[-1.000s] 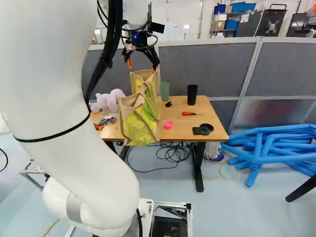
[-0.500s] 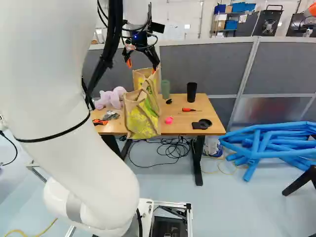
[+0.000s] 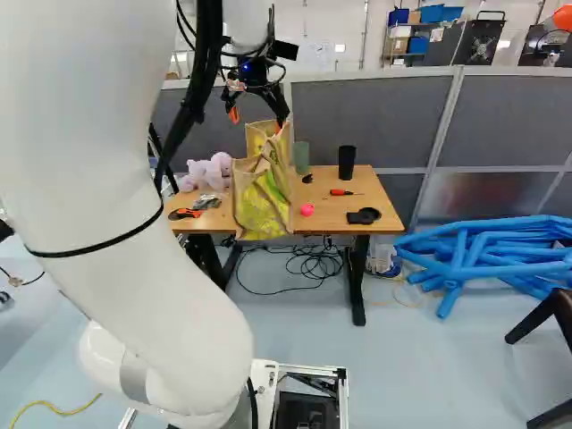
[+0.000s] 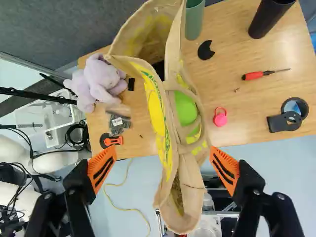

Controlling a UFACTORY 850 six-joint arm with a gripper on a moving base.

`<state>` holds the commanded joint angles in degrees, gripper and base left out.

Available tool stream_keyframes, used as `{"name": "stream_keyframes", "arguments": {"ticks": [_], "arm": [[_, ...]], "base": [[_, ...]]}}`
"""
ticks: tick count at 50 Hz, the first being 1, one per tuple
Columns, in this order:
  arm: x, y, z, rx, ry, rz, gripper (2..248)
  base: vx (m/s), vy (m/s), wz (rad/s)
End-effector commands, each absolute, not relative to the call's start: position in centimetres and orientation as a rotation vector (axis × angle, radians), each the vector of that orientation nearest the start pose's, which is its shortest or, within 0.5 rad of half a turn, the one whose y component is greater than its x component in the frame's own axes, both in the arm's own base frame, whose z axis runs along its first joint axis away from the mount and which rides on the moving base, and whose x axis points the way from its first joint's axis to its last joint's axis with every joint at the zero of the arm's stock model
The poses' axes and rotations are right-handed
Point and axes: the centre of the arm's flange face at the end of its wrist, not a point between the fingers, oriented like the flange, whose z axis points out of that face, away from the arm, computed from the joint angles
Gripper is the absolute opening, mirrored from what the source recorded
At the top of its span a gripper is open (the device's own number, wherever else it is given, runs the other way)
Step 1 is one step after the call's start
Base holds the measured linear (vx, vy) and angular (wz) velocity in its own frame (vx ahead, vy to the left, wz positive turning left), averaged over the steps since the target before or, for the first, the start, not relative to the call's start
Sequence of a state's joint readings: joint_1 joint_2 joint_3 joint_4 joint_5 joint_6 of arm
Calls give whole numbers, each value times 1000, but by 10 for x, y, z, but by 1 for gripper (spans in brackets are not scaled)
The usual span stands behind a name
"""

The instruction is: Pick up the bag on the ground and place it on the table

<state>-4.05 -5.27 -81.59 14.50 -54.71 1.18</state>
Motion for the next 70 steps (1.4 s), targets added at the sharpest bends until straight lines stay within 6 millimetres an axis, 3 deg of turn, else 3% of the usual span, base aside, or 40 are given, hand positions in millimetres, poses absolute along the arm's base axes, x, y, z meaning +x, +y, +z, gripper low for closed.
{"name": "stream_keyframes", "arguments": {"ticks": [70], "arm": [[519, -18, 716, -2854, 284, -555, 247]], "base": [[-127, -2, 5]]}}
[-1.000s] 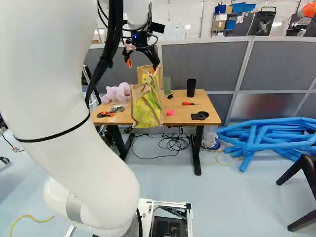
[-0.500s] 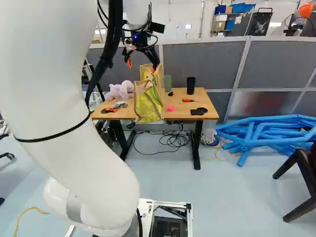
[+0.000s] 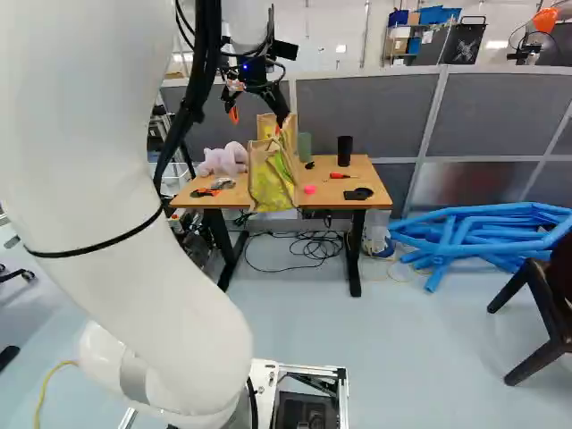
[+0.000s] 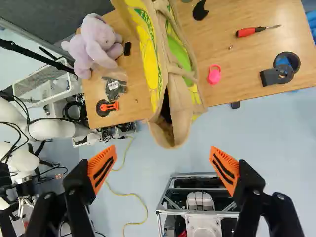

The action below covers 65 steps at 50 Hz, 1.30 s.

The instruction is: Pick up the bag on the ground and place it on the table

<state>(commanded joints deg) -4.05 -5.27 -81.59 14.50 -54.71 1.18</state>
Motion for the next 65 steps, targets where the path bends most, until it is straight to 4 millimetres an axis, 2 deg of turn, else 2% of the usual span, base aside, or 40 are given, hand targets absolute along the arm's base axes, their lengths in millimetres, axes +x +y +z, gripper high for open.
{"name": "stream_keyframes", "arguments": {"ticks": [27, 47, 65], "arm": [[519, -18, 716, -2854, 284, -555, 247], [519, -18, 714, -2854, 285, -561, 247], [518, -18, 704, -2857, 290, -592, 247]], "base": [[-125, -4, 1], [5, 1, 0], [0, 0, 0]]}}
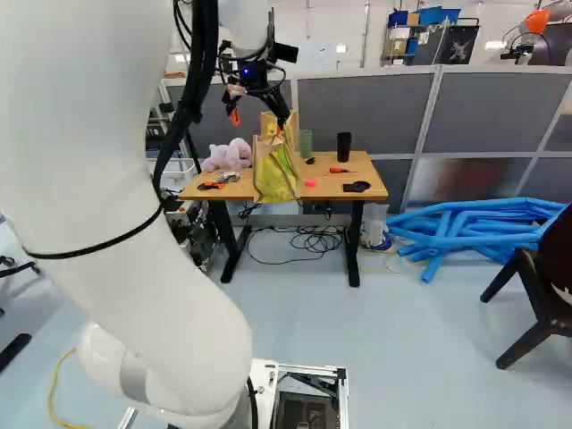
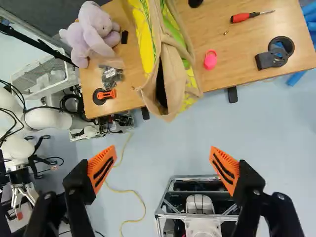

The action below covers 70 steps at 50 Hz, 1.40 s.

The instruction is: Pick up the bag on the ground and place it on the table

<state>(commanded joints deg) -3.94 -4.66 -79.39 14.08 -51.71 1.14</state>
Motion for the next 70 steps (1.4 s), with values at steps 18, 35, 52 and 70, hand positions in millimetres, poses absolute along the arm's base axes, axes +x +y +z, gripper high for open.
{"name": "stream_keyframes", "arguments": {"ticks": [18, 35, 52, 70], "arm": [[516, -18, 687, -2862, 296, -649, 247], [511, -19, 663, -2867, 301, -727, 247], [503, -18, 632, -2870, 302, -829, 247], [487, -18, 592, -2867, 291, -965, 247]], "base": [[0, 0, 0], [0, 0, 0], [0, 0, 0], [0, 0, 0]]}}
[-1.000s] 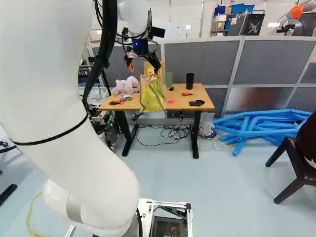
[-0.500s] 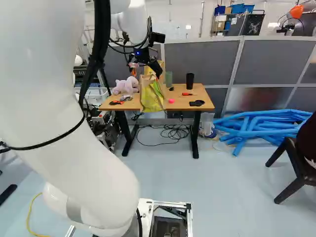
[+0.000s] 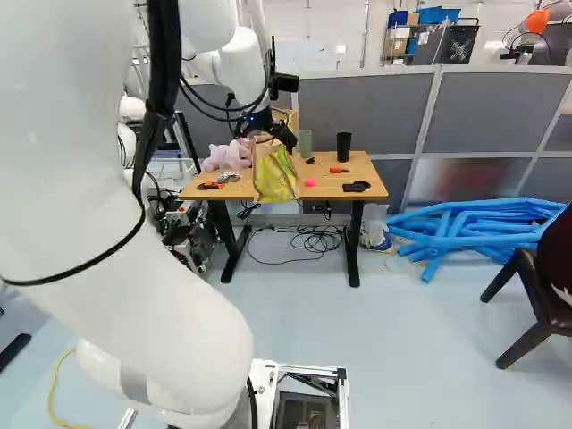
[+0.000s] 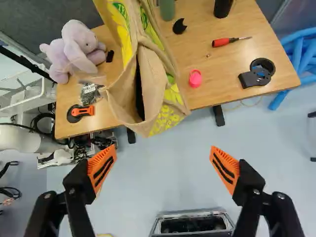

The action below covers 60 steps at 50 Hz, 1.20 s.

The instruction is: Pick up the bag on the ground and place it on the table

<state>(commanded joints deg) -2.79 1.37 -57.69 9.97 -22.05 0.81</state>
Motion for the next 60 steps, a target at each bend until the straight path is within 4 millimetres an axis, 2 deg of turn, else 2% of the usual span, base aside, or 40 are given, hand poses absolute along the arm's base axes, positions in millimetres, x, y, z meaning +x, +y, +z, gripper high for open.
{"name": "stream_keyframes", "arguments": {"ticks": [22, 38, 60], "arm": [[456, -16, 535, -2847, 254, -1167, 247], [424, -14, 491, -2812, 209, -1327, 247], [380, -10, 444, -2750, 143, -1507, 247]], "base": [[0, 0, 0], [0, 0, 0], [0, 0, 0]]}}
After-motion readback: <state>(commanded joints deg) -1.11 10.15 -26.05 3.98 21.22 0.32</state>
